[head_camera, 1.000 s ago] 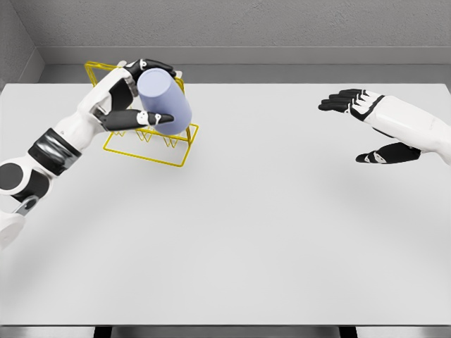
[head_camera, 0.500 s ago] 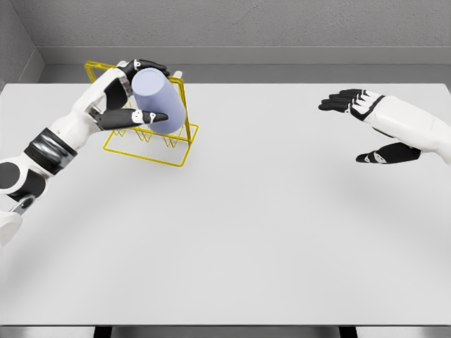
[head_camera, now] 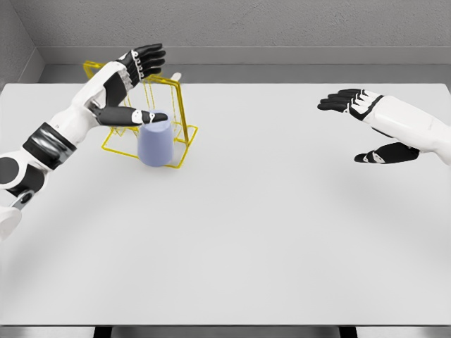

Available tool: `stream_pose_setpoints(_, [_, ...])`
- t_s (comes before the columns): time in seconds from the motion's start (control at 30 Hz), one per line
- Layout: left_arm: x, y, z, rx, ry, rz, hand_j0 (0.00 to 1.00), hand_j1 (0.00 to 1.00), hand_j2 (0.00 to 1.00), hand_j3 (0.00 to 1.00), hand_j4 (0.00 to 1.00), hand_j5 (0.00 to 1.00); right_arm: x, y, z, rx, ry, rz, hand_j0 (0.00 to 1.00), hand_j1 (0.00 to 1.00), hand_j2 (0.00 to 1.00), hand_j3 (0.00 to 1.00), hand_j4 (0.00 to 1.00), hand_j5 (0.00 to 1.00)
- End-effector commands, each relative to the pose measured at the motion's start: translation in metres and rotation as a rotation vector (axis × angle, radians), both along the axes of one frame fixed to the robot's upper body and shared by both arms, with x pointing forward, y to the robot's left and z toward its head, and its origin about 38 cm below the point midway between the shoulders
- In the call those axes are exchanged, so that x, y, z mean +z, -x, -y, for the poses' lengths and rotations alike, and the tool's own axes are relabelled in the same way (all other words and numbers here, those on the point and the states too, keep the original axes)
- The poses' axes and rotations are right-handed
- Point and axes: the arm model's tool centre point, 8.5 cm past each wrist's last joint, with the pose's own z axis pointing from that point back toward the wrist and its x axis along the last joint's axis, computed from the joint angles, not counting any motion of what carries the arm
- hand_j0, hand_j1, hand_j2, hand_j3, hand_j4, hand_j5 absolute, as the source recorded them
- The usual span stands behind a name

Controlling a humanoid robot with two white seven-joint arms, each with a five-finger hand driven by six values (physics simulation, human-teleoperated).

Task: Place the cup on the cup holder with both arms

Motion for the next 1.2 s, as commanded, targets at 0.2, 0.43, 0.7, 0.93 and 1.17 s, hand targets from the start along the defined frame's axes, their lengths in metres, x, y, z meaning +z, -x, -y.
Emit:
stream_pose_setpoints(0.2, [0.005,0.003,-0.001,-0.011,0.015,0.034,1.0,1.0,1.0,1.0,1.0,1.0,0.0,0.0,0.001,-0.002,-0.006,-0.004,1.0,1.0,1.0,1.0,1.0,1.0])
stream_pose_setpoints(0.43, [0.006,0.003,-0.004,-0.007,0.008,0.036,1.0,1.0,1.0,1.0,1.0,1.0,-0.002,0.002,0.0,0.0,-0.009,-0.009,1.0,1.0,1.0,1.0,1.0,1.0])
stream_pose_setpoints(0.7, [0.016,0.007,-0.019,-0.003,0.002,0.096,1.0,1.0,1.0,1.0,1.0,1.0,-0.002,0.002,0.001,-0.001,-0.011,-0.01,1.0,1.0,1.0,1.0,1.0,1.0])
stream_pose_setpoints(0.93, [0.037,0.014,-0.063,0.037,-0.056,0.2,1.0,1.0,1.0,1.0,1.0,1.0,0.001,0.012,0.0,0.003,-0.015,0.008,1.0,1.0,1.0,1.0,1.0,1.0])
stream_pose_setpoints(1.17, [0.028,0.03,-0.109,0.092,-0.224,0.164,1.0,1.0,1.0,1.0,1.0,1.0,-0.002,0.013,0.006,-0.015,-0.017,0.002,1.0,1.0,1.0,1.0,1.0,1.0])
